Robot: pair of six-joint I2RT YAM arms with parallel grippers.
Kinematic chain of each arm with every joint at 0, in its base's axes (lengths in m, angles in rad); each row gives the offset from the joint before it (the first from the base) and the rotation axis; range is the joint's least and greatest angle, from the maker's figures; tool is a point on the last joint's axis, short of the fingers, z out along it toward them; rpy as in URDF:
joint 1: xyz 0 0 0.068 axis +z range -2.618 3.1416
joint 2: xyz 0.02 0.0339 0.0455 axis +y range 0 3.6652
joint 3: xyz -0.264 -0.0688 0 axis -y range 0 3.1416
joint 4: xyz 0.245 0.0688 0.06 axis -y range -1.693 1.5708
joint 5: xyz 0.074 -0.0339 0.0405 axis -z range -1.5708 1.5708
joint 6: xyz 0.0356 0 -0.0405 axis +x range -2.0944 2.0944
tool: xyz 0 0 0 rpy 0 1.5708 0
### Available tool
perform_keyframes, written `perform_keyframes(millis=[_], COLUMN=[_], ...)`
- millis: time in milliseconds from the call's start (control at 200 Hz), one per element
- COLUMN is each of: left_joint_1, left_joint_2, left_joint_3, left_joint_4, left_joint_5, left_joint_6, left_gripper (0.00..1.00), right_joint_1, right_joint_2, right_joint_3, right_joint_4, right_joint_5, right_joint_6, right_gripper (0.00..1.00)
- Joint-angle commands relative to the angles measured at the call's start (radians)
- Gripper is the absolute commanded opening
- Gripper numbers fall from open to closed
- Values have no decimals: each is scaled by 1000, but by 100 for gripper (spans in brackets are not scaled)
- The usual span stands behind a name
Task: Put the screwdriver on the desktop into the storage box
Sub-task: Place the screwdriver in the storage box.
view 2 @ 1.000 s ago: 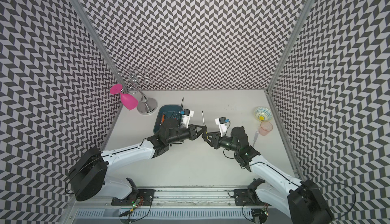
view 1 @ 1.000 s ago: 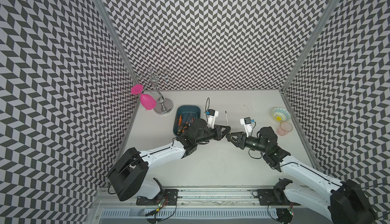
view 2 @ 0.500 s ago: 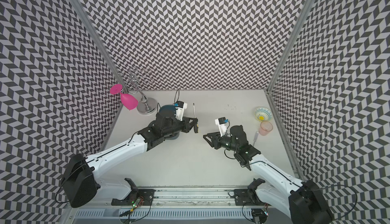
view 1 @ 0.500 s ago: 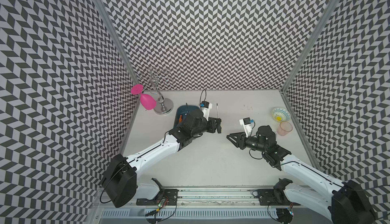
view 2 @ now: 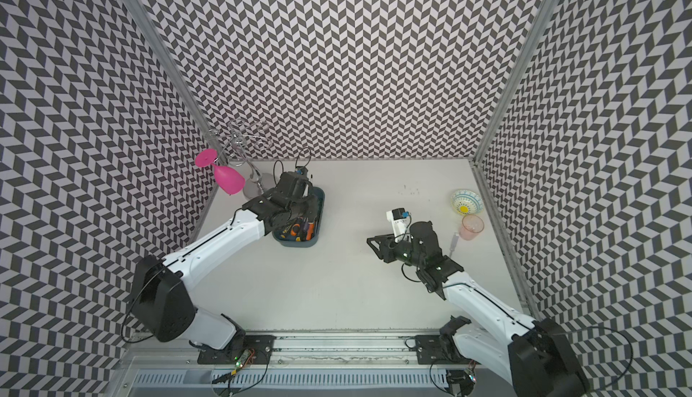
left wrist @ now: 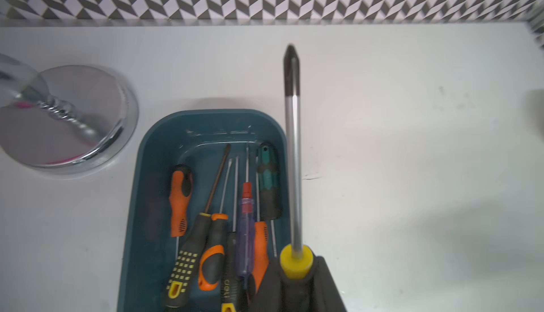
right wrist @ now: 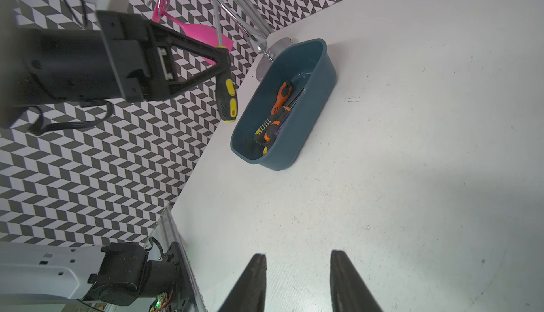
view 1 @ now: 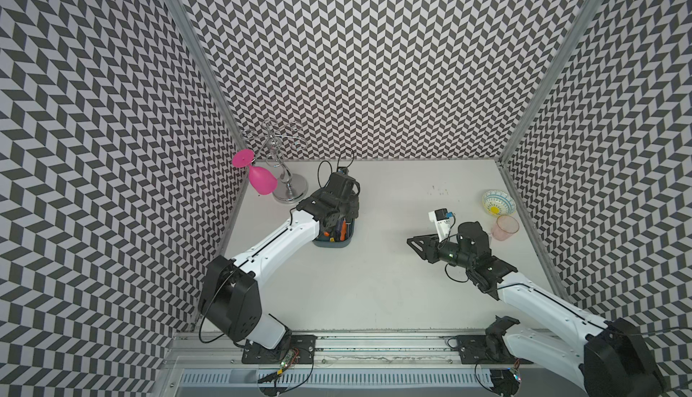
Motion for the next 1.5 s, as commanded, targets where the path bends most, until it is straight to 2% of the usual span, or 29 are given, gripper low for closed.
perform_keyframes(millis=[0, 471, 656, 821, 1061, 1221, 1332, 1497], left_joint_1=[24, 112, 124, 119, 120, 116, 110, 109], left_joint_2=[78, 371, 428, 427, 432, 434, 393, 306], left_joint_3=[60, 239, 275, 243, 195, 226, 244, 228], left_joint_4=[-112, -182, -200, -194, -167, -194, -201, -189], left_joint_5=[-126, -165, -117, -88, -63, -78, -78, -66], left_joint_6=[46, 87, 89, 75, 76, 63, 61, 61], left_gripper=[0, 0, 0, 0, 14, 41, 51, 52], right_joint_1=[-14, -38, -47, -56, -62, -70, -74, -77], right_joint_2=[11, 18, 22, 31, 59, 57, 59, 61], right_joint_3=[-11, -30, -31, -32, -33, -36, -35, -29], right_joint_4=[17, 24, 24, 30, 40, 39, 35, 26], right_joint_5=[5, -9, -8, -6, -17, -17, -15, -11], right_joint_6=[-3, 18, 20, 24, 29, 28, 28, 25], right_gripper=[39, 39, 39, 39, 39, 39, 39, 39])
